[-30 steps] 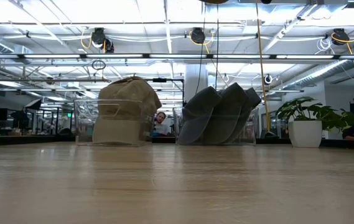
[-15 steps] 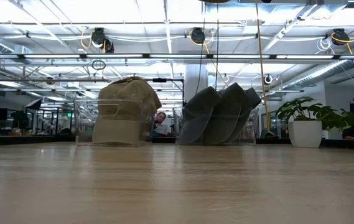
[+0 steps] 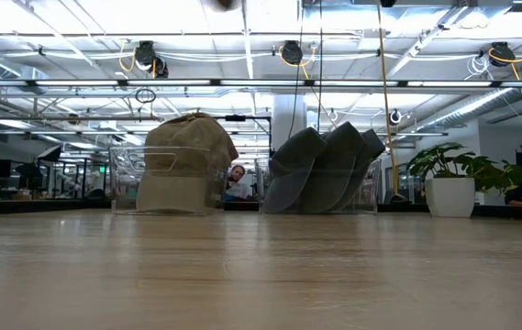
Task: Pick & Place hat
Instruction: Put the brown cap into the left transparent bin
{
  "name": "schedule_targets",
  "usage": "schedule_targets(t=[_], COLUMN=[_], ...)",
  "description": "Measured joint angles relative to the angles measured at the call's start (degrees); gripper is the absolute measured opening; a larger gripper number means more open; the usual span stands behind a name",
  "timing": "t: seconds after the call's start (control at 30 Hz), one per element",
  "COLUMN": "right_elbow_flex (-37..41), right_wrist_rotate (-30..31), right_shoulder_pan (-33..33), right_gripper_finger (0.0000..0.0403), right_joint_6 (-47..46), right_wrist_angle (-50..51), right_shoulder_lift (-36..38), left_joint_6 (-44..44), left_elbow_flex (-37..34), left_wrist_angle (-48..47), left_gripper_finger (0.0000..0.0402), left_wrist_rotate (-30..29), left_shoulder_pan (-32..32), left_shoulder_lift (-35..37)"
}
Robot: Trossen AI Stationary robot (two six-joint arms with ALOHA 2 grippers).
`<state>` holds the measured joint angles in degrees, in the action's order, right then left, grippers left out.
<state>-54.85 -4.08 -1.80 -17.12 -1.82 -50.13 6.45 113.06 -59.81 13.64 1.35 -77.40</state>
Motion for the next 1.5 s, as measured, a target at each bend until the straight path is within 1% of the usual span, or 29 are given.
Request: schedule_targets(t=[0.07, 0.13, 0.27, 0.37, 0.5, 0.7, 0.83, 0.93, 1.03, 1.2, 1.37, 1.5], right_elbow_flex=[0.00, 0.00, 0.00, 0.00, 0.00, 0.00, 0.00, -0.02, -0.02, 0.00, 0.00, 0.00], right_wrist_rotate=[0.48, -0.25, 0.82, 4.44, 10.18, 18.44, 22.75, 26.97, 29.91, 29.74, 29.79, 29.86], right_shoulder_pan=[0.00, 0.00, 0.00, -0.02, -0.02, -0.02, -0.04, -0.04, -0.07, -0.03, -0.04, -0.08], right_gripper_finger=[0.0187, 0.0200, 0.0211, 0.0211, 0.0206, 0.0208, 0.0204, 0.0204, 0.0211, 0.0231, 0.0245, 0.0247], right_joint_6=[0.06, 0.77, 6.20, 10.62, 15.13, 18.87, 20.73, 20.42, 19.73, 20.87, 22.42, 25.00], right_wrist_angle=[-1.87, -4.62, -12.27, -18.70, -25.14, -32.84, -33.40, -32.21, -30.76, -28.65, -28.24, -28.10], right_shoulder_lift=[-0.02, 0.00, -0.02, -0.02, -0.02, -0.36, -0.79, -1.35, -2.28, -4.29, -6.36, -7.44], left_joint_6=[-0.17, -0.18, -1.78, -4.03, -7.68, -13.83, -19.64, -24.08, -28.12, -35.23, -39.69, -42.07], left_elbow_flex=[0.00, 0.00, 0.00, 0.00, 0.00, -0.04, -0.07, -0.04, -0.11, -0.04, -0.07, -0.07], left_wrist_angle=[-4.05, -6.21, -12.17, -16.56, -21.79, -26.93, -27.30, -27.22, -27.84, -28.64, -28.49, -28.19], left_gripper_finger=[0.0014, 0.0014, 0.0014, 0.0014, 0.0014, 0.0014, 0.0014, 0.0014, 0.0014, 0.0014, 0.0014, 0.0014], left_wrist_rotate=[-0.21, -1.20, -6.59, -11.72, -16.43, -23.10, -26.01, -28.33, -32.74, -39.87, -43.36, -47.10], left_shoulder_pan=[1.03, 1.89, 2.65, 2.75, 2.77, 2.77, 2.77, 2.77, 2.76, 2.81, 2.81, 2.81], left_shoulder_lift=[1.55, 2.91, 4.93, 5.66, 5.91, 4.89, 3.69, 2.23, 0.77, -1.13, -2.37, -2.58])
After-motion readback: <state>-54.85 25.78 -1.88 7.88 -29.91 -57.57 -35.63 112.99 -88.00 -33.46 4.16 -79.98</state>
